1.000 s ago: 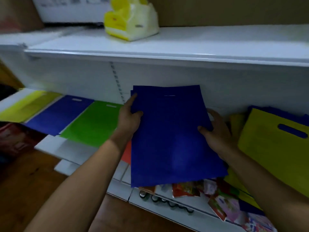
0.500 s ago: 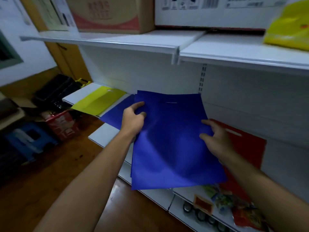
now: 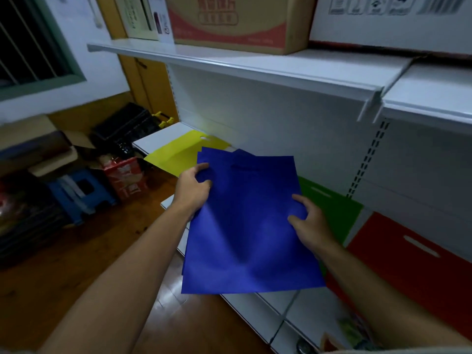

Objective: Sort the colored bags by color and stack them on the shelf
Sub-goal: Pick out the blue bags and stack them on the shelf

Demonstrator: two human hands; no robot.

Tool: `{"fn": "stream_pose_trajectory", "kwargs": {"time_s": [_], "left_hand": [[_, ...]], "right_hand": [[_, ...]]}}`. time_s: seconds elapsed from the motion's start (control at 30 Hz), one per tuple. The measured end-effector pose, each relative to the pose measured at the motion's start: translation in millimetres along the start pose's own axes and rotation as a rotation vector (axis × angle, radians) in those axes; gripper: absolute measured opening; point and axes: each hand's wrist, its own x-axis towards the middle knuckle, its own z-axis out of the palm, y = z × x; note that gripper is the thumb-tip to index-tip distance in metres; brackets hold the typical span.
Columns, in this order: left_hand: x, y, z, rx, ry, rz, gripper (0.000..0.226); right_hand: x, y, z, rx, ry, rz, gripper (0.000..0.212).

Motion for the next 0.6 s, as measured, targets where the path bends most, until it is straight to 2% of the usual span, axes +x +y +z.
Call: {"fn": "stream_pose_trajectory", "kwargs": {"time_s": [0.17,0.27,0.33,0.5,0.6], "left_hand": [[52,-8,-12,0.149,0.012,0.041,0.046],[98,-15,-11,0.259,-0.036,0.096,0.047],[133,-21,-6,0.292,-0.101,0.149,0.048],[210,-34,14,0.444,-0.320,0.154,0.053],[242,-43,28,0.509,-0.419,0.209,0.059]], "right_hand": [[36,-7,32,0.017,0.008,0.043,0.057],[63,-12,55,0.017,0.047,0.064,0.057],[82,-13,71,0.003,0.082,0.093,0.057],[128,-9,106,0.018,0.158,0.208,0.064],[146,-3,120,0.005,0.143,0.273,0.068]]}}
